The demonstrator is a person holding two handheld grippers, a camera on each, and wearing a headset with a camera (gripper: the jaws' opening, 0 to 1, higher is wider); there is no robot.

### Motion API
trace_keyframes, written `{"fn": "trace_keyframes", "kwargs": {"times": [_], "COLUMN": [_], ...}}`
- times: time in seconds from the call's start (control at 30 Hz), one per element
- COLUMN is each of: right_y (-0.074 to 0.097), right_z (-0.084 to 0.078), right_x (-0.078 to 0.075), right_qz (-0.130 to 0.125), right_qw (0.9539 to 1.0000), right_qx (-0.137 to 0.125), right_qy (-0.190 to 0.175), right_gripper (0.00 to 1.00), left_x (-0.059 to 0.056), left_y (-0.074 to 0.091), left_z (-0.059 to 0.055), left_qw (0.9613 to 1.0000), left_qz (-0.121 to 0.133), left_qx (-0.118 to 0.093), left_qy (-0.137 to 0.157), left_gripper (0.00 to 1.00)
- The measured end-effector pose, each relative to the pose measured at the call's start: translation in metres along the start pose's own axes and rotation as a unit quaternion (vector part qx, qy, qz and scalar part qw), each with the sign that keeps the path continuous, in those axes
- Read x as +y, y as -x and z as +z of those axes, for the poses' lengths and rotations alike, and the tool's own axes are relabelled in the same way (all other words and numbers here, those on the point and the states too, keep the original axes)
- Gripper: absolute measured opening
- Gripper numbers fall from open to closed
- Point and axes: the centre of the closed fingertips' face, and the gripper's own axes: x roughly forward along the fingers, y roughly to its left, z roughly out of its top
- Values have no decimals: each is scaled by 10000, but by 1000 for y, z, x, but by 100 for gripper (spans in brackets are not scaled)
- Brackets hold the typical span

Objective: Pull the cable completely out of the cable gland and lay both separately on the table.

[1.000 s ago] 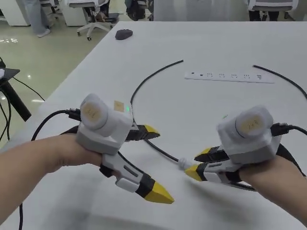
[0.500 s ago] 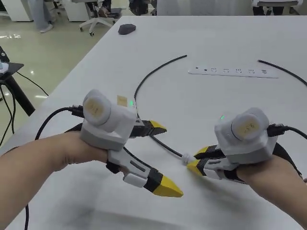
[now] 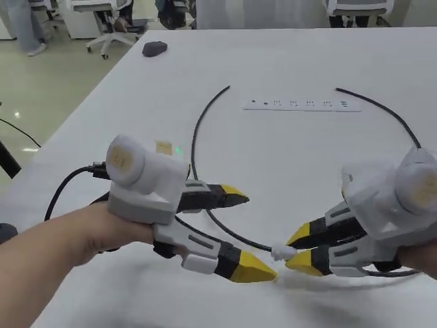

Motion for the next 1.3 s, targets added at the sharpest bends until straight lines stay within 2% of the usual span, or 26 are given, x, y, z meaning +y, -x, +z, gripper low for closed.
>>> {"fn": "trace_keyframes", "kwargs": {"times": [0.03,0.07,0.1,0.13,0.2,0.23,0.33,0.4,0.47,0.8,1.23,1.3], "right_y": [5,9,12,17,22,25,30,31,32,37,40,41], "right_z": [2,3,3,4,6,7,9,9,9,12,10,10], "right_x": [10,13,16,20,22,24,26,28,29,32,31,31], "right_qz": [167,115,93,122,61,75,8,-17,-14,11,90,163], "right_qw": [9997,9998,9997,9997,9997,9997,9995,9994,9994,9993,9994,9994], "right_qx": [-29,1,26,24,-11,-38,-103,-99,-105,-221,-311,-308], "right_qy": [178,171,220,232,253,245,285,331,323,290,151,-36], "right_gripper": [7,7,7,7,7,7,7,7,7,7,8,8], "left_x": [-7,-16,-20,-31,-45,-50,-56,-55,-55,-52,-54,-55], "left_y": [-6,-10,-11,-15,-19,-21,-23,-23,-22,-22,-24,-24], "left_z": [4,9,11,12,9,5,-1,2,4,8,9,9], "left_qw": [9999,9996,9994,9988,9979,9976,9966,9968,9960,9950,9965,9966], "left_qz": [-77,-166,-227,-375,-580,-654,-727,-685,-685,-617,-657,-660], "left_qx": [-81,-225,-256,-301,-254,-176,-66,-201,-280,-383,-360,-340], "left_qy": [-24,-58,-72,3,125,168,379,370,491,687,364,349], "left_gripper": [69,66,63,60,55,50,37,34,31,17,15,15]}}
